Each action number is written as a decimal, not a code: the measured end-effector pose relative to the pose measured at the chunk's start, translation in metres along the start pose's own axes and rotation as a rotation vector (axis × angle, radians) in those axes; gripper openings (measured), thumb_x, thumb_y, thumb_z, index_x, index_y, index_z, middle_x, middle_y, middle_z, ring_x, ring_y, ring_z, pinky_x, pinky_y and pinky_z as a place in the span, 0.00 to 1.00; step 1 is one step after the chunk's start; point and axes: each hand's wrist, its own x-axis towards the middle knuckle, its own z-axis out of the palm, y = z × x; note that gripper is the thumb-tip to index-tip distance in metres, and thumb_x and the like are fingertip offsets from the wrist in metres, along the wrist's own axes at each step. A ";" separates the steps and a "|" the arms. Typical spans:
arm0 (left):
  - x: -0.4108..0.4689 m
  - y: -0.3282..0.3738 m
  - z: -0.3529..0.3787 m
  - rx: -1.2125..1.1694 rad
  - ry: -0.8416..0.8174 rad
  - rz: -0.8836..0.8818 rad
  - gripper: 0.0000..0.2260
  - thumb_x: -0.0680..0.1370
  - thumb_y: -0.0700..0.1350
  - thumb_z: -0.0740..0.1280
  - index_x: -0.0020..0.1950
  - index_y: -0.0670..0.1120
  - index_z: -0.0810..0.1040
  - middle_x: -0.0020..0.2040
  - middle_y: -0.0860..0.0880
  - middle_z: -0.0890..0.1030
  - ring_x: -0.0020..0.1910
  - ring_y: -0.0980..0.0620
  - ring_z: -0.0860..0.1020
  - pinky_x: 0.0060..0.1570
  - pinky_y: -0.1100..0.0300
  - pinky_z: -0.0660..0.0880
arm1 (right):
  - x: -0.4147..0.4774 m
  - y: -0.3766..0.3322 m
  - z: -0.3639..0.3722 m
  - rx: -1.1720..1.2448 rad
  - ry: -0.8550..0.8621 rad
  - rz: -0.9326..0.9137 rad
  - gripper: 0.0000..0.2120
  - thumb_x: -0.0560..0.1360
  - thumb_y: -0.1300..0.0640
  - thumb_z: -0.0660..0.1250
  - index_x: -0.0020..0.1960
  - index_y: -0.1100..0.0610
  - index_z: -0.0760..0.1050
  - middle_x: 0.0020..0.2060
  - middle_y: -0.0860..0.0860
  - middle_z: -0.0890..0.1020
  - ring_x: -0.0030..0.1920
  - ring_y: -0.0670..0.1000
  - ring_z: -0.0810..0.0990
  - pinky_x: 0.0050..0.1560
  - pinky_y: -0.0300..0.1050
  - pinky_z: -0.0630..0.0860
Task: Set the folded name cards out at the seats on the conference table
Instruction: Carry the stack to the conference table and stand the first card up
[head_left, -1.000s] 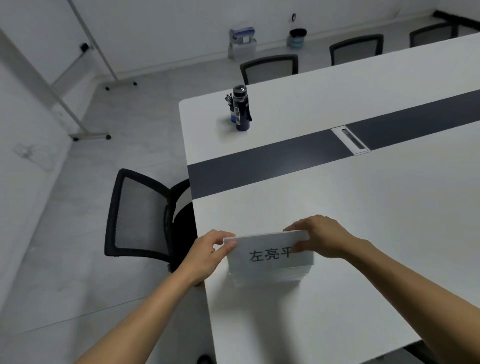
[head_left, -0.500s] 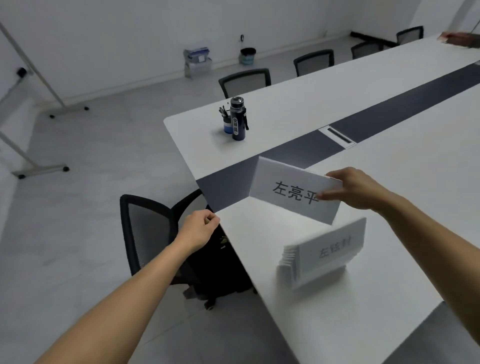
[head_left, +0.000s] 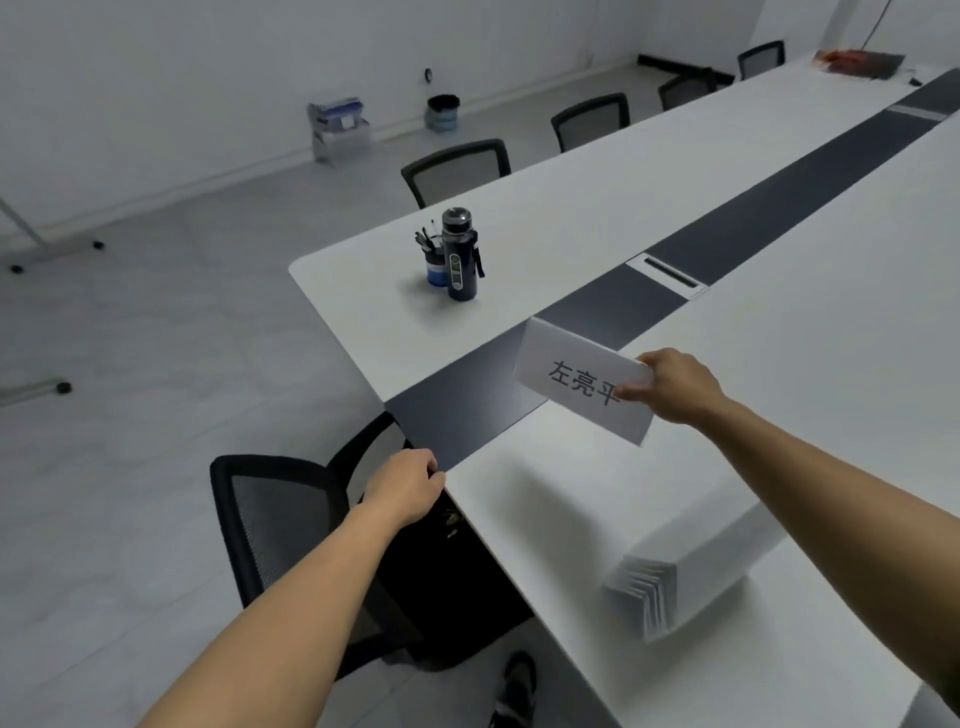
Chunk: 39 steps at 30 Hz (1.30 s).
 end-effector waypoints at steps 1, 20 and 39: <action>0.019 -0.003 0.002 0.031 -0.017 0.001 0.13 0.79 0.51 0.61 0.56 0.45 0.77 0.54 0.48 0.78 0.50 0.48 0.77 0.49 0.51 0.77 | 0.019 -0.001 0.009 -0.002 0.009 0.018 0.16 0.73 0.48 0.72 0.57 0.53 0.79 0.43 0.50 0.80 0.43 0.54 0.80 0.40 0.48 0.79; 0.268 0.019 0.061 0.270 -0.124 0.081 0.29 0.82 0.58 0.49 0.79 0.46 0.48 0.79 0.39 0.47 0.78 0.39 0.46 0.75 0.45 0.52 | 0.201 0.039 0.120 0.127 0.072 0.302 0.16 0.75 0.47 0.70 0.60 0.51 0.79 0.51 0.52 0.84 0.47 0.56 0.79 0.43 0.47 0.76; 0.282 -0.016 0.116 0.352 0.099 0.138 0.34 0.78 0.65 0.46 0.78 0.46 0.53 0.78 0.37 0.53 0.78 0.37 0.49 0.74 0.39 0.51 | 0.226 0.046 0.130 -0.095 0.036 0.301 0.26 0.77 0.39 0.62 0.73 0.46 0.65 0.65 0.52 0.75 0.63 0.57 0.74 0.56 0.51 0.71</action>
